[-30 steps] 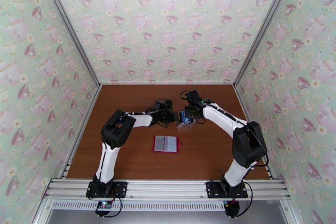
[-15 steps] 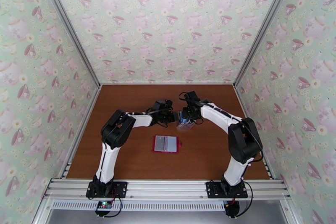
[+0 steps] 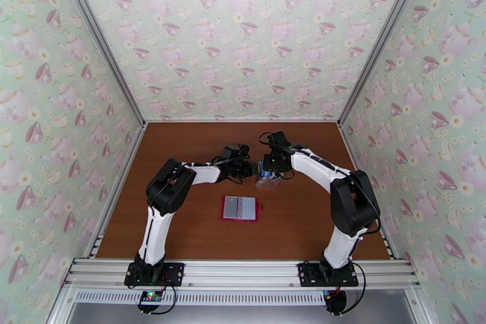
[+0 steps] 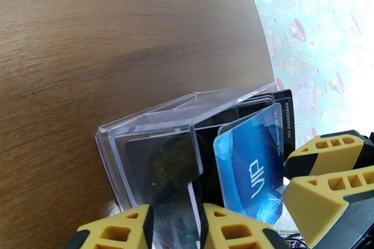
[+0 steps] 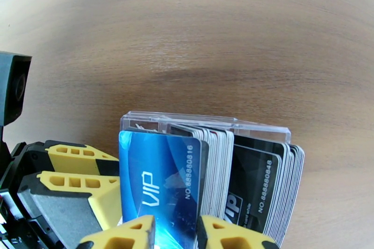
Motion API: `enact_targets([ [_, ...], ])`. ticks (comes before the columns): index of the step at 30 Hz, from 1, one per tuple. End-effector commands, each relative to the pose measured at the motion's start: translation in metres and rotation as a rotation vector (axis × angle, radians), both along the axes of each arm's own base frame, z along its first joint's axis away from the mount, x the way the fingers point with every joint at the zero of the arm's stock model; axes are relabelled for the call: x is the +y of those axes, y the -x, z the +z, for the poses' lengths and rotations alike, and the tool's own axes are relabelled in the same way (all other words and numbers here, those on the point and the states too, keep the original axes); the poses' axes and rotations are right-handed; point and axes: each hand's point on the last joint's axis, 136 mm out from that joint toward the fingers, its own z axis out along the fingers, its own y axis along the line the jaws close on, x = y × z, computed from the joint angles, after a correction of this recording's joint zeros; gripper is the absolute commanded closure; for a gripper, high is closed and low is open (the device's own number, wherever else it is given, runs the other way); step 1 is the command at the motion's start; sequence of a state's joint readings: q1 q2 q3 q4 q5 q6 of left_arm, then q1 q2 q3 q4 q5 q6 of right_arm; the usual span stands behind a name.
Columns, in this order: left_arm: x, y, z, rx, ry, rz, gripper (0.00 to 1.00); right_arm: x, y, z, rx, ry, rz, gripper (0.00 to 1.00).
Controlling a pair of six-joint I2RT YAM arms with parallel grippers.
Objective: Put the credit cards into the card holder
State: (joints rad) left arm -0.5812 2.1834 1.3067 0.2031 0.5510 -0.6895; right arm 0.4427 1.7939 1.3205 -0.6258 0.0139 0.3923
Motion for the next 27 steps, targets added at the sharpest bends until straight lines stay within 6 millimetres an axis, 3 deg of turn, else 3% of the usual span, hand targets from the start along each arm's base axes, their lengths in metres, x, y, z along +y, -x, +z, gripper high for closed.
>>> enact_targets([
  [1, 0.038, 0.03, -0.075, 0.21, -0.178, 0.046, 0.7, -0.007, -0.001, -0.003, 0.004, 0.008, -0.037, 0.67],
  [16, 0.039, 0.03, -0.076, 0.212, -0.182, 0.048, 0.7, -0.004, 0.003, -0.012, 0.038, -0.018, -0.017, 0.68],
  [27, 0.037, 0.031, -0.076, 0.214, -0.178, 0.044, 0.7, 0.012, 0.004, 0.0, 0.022, -0.104, 0.022, 0.78],
])
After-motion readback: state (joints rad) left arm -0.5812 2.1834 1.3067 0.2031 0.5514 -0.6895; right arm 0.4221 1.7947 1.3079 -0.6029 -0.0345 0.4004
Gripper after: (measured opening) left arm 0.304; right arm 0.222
